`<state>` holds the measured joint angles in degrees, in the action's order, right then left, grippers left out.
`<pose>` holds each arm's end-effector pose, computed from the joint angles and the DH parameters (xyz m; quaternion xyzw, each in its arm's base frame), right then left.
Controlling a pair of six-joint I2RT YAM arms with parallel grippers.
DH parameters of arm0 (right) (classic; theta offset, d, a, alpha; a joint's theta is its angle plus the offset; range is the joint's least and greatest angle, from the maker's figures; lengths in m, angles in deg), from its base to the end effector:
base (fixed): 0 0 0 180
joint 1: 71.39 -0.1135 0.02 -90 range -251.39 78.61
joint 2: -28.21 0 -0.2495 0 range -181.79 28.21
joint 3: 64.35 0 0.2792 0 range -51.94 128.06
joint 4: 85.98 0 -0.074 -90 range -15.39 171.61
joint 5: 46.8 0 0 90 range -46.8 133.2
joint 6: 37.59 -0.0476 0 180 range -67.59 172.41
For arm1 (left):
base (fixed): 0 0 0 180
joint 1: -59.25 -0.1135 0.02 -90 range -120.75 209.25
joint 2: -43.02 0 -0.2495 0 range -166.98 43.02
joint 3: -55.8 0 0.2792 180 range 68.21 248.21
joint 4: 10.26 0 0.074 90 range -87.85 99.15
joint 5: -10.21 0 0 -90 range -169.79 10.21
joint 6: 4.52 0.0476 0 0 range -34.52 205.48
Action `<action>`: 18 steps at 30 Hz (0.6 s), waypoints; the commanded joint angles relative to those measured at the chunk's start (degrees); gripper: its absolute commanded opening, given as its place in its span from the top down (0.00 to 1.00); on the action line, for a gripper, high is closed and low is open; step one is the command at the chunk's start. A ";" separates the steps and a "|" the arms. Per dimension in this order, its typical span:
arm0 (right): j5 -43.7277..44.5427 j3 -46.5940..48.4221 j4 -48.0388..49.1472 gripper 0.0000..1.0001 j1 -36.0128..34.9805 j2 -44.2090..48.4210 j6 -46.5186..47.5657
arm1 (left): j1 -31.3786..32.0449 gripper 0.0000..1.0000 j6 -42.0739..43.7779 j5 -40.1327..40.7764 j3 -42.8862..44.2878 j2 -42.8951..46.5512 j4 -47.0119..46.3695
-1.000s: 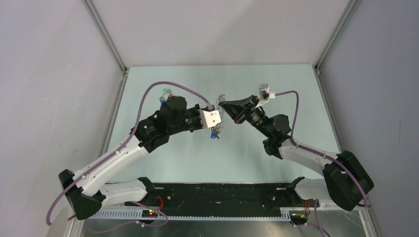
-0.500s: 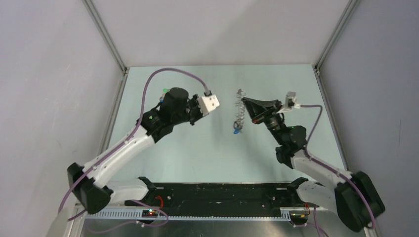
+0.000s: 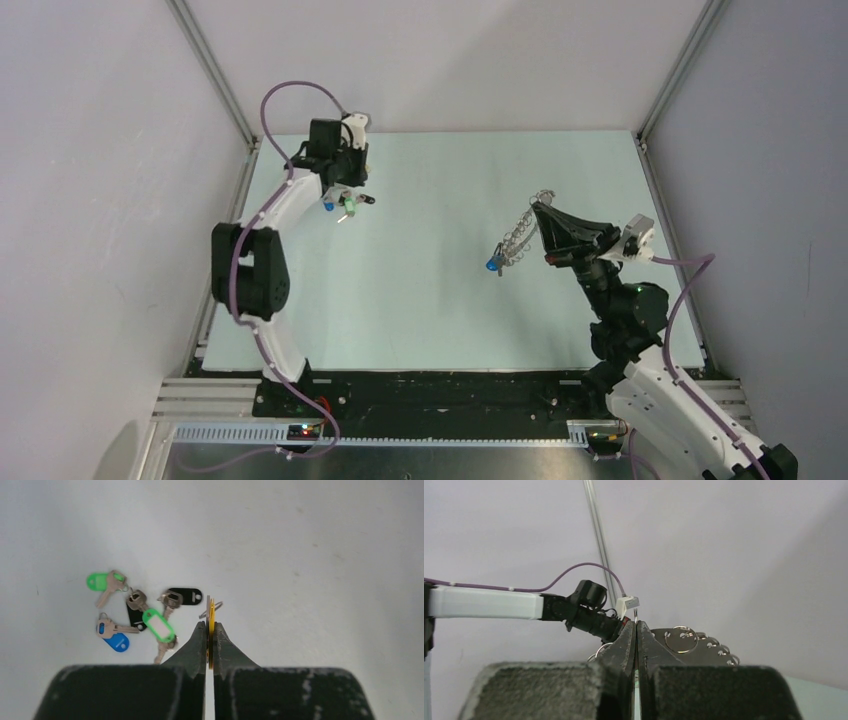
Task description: Remove the keys from the keyring
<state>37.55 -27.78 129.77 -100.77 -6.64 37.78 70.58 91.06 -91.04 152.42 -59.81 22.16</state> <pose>0.1638 0.0976 0.3383 -0.1006 0.4327 0.3558 0.8222 0.4367 -0.0970 0.2512 0.1739 0.8809 -0.1099 0.4264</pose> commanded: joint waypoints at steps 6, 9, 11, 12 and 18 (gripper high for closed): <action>1.31 0.77 -5.90 1.00 0.12 4.93 3.12 | -4.59 0.79 -1.23 5.57 8.94 -11.31 -1.13; 1.06 0.94 -6.69 1.00 0.13 5.63 3.50 | -4.59 0.18 -0.37 7.54 9.52 -10.72 -1.02; 1.12 0.97 -7.29 1.00 0.18 5.51 3.87 | -4.54 0.03 -1.05 6.80 9.31 -8.90 -1.00; 1.23 0.97 -7.56 1.00 0.13 5.37 3.98 | -4.36 0.01 -1.84 6.05 9.13 -7.22 -0.97; 2.91 2.40 -8.92 1.00 0.27 1.44 5.91 | -1.73 0.00 -4.55 3.48 4.26 6.18 -0.88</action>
<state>38.41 -27.76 120.42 -100.77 -3.19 41.58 66.50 88.81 -85.66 158.19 -67.13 22.90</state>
